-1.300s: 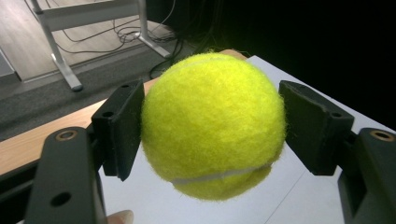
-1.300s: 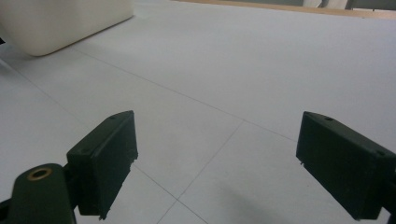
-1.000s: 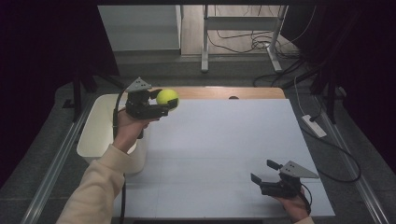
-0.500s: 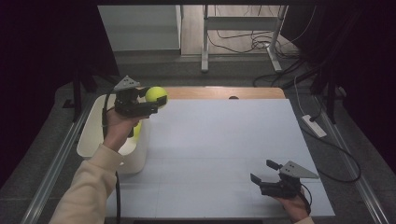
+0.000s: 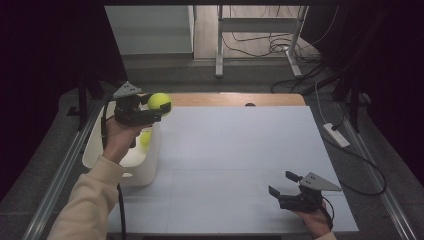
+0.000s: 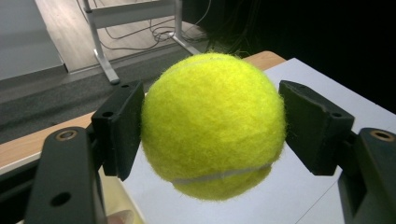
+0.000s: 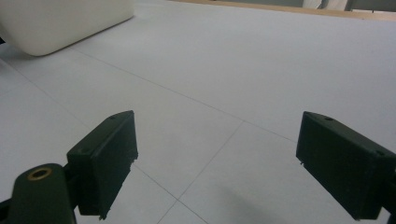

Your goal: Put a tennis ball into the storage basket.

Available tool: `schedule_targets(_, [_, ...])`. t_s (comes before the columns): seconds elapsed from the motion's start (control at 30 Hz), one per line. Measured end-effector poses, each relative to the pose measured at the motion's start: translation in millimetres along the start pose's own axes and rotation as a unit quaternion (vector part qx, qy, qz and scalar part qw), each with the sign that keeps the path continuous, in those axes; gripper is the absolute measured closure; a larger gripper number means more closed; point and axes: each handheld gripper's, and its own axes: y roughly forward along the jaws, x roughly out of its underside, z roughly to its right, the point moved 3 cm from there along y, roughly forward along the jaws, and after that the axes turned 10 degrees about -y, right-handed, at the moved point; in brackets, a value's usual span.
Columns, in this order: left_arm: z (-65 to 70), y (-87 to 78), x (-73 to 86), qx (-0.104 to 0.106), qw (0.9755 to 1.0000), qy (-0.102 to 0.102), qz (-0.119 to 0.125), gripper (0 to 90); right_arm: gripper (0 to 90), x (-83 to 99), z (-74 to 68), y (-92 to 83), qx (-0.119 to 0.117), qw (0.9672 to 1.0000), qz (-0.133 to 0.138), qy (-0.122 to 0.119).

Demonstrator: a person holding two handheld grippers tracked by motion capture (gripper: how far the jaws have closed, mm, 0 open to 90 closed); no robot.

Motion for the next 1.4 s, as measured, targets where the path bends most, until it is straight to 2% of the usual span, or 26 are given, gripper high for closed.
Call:
schedule_targets(0.23, [-5.2,-6.1,0.7,-0.005,1.0000,-0.005,0.007,27.3,12.6,-0.3,-0.1,0.0,0.000,1.0000,0.001,-0.001])
schedule_targets(0.53, [-17.7,-10.0,5.2,-0.022,0.9997,-0.013,0.003,27.2,12.6,-0.5,-0.6,0.0,-0.001,1.0000,0.000,-0.001])
schedule_targets(0.8, [-34.5,-17.5,9.6,-0.045,0.9988,-0.020,-0.001,27.2,12.7,-0.3,-0.8,0.4,-0.001,1.0000,0.000,-0.001])
schedule_targets(1.07, [-42.1,-23.3,12.2,-0.053,0.9983,-0.026,0.001,27.2,12.6,-0.5,-1.1,0.7,0.000,1.0000,-0.001,-0.001])
schedule_targets(1.4, [-57.0,-26.8,17.4,-0.074,0.9966,-0.036,-0.007,27.1,12.7,-0.2,-0.9,1.1,-0.001,1.0000,-0.001,-0.001])
